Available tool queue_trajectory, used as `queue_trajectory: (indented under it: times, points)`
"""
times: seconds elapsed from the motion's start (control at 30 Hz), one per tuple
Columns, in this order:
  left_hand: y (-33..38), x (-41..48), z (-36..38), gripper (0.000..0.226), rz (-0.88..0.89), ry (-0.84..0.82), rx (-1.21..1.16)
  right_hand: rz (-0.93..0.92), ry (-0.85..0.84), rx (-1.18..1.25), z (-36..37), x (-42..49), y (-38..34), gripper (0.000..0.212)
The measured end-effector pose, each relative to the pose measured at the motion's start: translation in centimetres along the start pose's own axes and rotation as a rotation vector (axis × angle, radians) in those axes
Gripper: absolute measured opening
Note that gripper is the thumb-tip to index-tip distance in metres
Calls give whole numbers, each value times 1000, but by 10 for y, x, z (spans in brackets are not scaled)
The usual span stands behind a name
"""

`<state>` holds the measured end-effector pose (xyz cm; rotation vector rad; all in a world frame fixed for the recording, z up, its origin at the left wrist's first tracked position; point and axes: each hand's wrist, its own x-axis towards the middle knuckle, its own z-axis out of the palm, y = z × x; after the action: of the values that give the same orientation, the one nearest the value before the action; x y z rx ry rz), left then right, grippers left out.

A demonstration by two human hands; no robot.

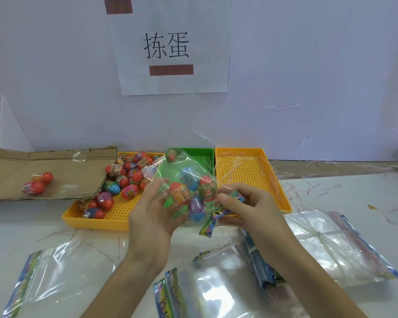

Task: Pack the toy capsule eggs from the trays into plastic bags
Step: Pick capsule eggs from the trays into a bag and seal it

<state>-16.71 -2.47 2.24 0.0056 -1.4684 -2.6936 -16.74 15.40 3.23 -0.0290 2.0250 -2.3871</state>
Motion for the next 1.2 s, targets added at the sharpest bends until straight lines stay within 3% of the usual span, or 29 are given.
queue_trajectory:
  times: [0.07, 0.13, 0.27, 0.33, 0.53, 0.63, 0.73, 0.83, 0.9, 1.0, 1.2]
  points:
    - [5, 3, 0, 58, -6, -11, 112, 11, -9, 12, 0, 0, 1, 10]
    - [8, 6, 0, 57, -1, 13, 172, 18, -21, 2, 3, -1, 3, 8]
    - [7, 11, -4, 18, 104, 107, 136, 39, -45, -47, 10, -5, 6, 11]
    - [6, 12, -4, 10, 167, 146, 111, 49, -54, -65, 12, -6, 7, 14]
    - [6, 13, -1, 28, 142, 252, 3, 73, -76, 16, 11, -4, 7, 15]
    - [3, 12, -2, 26, 163, 243, 2, 66, -81, 8, 11, -4, 10, 18]
    - [4, 11, -3, 8, 180, 232, -10, 148, -104, 14, 12, -3, 12, 44]
    - [7, 13, -4, 6, 203, 258, -40, 275, -253, 1, 17, -9, 12, 72]
    - [6, 13, -5, 5, 211, 275, -31, 273, -301, -109, 24, -14, 16, 67]
    - [4, 12, -5, 11, 217, 299, 3, 212, -249, -197, 32, -19, 21, 29]
    - [10, 17, -12, 5, 186, 402, -36, 220, -261, -78, 38, -23, 19, 28]
